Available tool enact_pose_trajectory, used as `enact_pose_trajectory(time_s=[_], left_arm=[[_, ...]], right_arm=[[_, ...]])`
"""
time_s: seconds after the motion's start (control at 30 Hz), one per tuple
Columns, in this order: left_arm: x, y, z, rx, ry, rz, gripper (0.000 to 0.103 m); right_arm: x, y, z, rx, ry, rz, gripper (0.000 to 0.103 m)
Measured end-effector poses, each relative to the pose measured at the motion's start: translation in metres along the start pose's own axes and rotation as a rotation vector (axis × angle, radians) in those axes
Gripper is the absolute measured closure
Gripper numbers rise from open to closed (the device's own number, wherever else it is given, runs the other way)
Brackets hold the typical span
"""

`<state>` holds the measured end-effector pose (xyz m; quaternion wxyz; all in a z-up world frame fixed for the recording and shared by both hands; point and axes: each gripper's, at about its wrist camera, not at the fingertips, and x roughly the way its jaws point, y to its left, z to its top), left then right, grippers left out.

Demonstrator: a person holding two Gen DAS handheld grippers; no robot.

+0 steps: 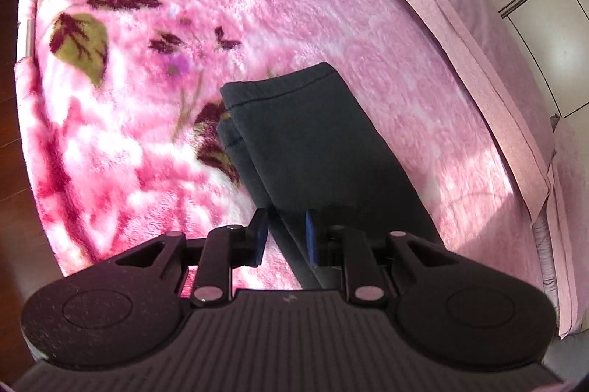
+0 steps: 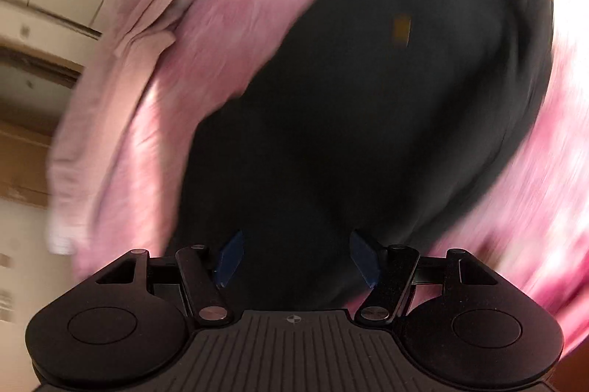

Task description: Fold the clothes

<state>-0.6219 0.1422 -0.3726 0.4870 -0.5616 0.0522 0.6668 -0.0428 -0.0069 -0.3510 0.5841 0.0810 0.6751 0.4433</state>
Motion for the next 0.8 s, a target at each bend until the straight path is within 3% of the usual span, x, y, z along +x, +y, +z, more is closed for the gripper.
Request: enact_pose_trajectory(time_s=[0.1, 0.13, 0.2, 0.3, 0.37, 0.43, 0.67, 0.7, 0.73, 0.8], left_arm=[[0.0, 0.005, 0.0, -0.01, 0.011, -0.006, 0.086], [0.0, 0.005, 0.0, -0.01, 0.014, -0.01, 0.086], [0.002, 0.007, 0.001, -0.009, 0.02, -0.012, 0.086], [0.005, 0.009, 0.003, -0.009, 0.029, -0.016, 0.085], [0.007, 0.01, 0.005, -0.012, 0.031, -0.02, 0.085], [0.009, 0.011, 0.006, -0.016, 0.032, -0.024, 0.085], [0.017, 0.015, 0.014, -0.034, 0.033, -0.04, 0.08], [0.017, 0.015, 0.015, -0.027, 0.025, -0.047, 0.082], [0.016, 0.015, 0.017, -0.015, 0.016, -0.055, 0.097], [0.01, 0.014, 0.019, 0.015, -0.01, -0.09, 0.099]], right_arm=[[0.009, -0.01, -0.019, 0.136, 0.06, 0.076, 0.037], [0.013, -0.013, -0.025, 0.176, 0.079, 0.096, 0.044], [0.018, -0.018, -0.029, 0.238, 0.087, 0.117, 0.05], [0.021, -0.03, -0.029, 0.317, 0.072, 0.119, 0.05], [0.022, -0.035, -0.025, 0.328, 0.046, 0.111, 0.051], [0.026, -0.037, -0.022, 0.331, 0.025, 0.104, 0.061], [0.047, -0.043, -0.025, 0.311, 0.014, 0.046, 0.065], [0.048, -0.042, -0.024, 0.301, 0.014, 0.035, 0.089], [0.049, -0.041, -0.023, 0.288, 0.015, 0.022, 0.1], [0.043, -0.032, -0.023, 0.205, -0.002, 0.021, 0.101]])
